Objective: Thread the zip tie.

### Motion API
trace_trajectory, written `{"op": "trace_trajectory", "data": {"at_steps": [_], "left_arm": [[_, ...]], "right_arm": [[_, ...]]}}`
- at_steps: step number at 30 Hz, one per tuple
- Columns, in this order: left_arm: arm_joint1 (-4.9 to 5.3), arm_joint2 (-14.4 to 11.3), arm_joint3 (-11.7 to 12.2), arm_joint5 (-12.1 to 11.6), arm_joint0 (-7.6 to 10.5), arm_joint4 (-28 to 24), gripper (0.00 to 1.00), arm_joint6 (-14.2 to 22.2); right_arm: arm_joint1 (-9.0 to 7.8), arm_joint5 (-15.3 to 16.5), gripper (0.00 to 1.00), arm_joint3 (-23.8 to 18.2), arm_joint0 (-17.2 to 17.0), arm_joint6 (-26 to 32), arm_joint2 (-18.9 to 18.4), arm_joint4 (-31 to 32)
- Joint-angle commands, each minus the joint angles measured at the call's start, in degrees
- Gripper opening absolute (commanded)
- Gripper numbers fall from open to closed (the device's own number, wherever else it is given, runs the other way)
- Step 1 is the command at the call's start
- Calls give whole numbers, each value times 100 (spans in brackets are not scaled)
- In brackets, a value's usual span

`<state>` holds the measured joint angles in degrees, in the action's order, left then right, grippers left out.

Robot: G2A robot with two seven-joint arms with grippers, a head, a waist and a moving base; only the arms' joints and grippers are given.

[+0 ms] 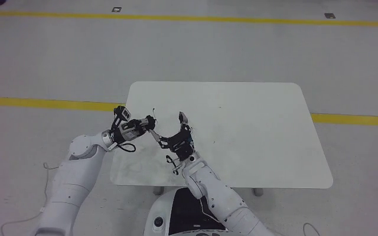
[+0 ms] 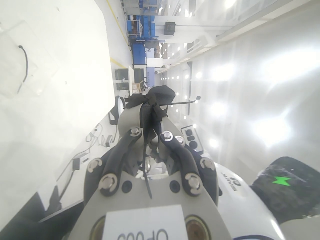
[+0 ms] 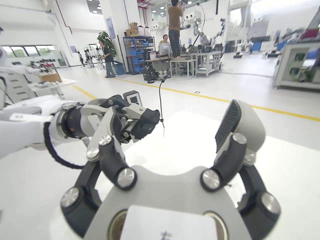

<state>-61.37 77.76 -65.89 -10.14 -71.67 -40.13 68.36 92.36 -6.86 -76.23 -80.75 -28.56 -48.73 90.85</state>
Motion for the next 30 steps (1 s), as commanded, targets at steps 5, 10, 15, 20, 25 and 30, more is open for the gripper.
{"op": "trace_trajectory", "data": {"at_steps": [5, 10, 15, 20, 25, 30], "left_arm": [[23, 23, 553, 1103, 245, -708, 0, 526], [15, -115, 843, 1381, 433, -742, 0, 602], [15, -115, 843, 1381, 433, -742, 0, 602], [-17, -150, 848, 1973, 370, -1316, 0, 596], [-56, -339, 1165, 2864, 461, -1879, 0, 1094], [-63, -471, 1203, 2822, 561, -1765, 0, 1128]], "right_arm": [[-492, -1262, 100, 813, 958, -435, 1163, -90], [-701, -1262, 100, 1145, 1458, -492, 1561, -90], [-701, -1262, 100, 1145, 1458, -492, 1561, -90], [-761, -1262, 100, 1334, 1693, -331, 1747, -90], [-864, -1262, 100, 1589, 2091, -231, 2139, -90], [-882, -1262, 100, 1647, 2202, -94, 2199, -90]]}}
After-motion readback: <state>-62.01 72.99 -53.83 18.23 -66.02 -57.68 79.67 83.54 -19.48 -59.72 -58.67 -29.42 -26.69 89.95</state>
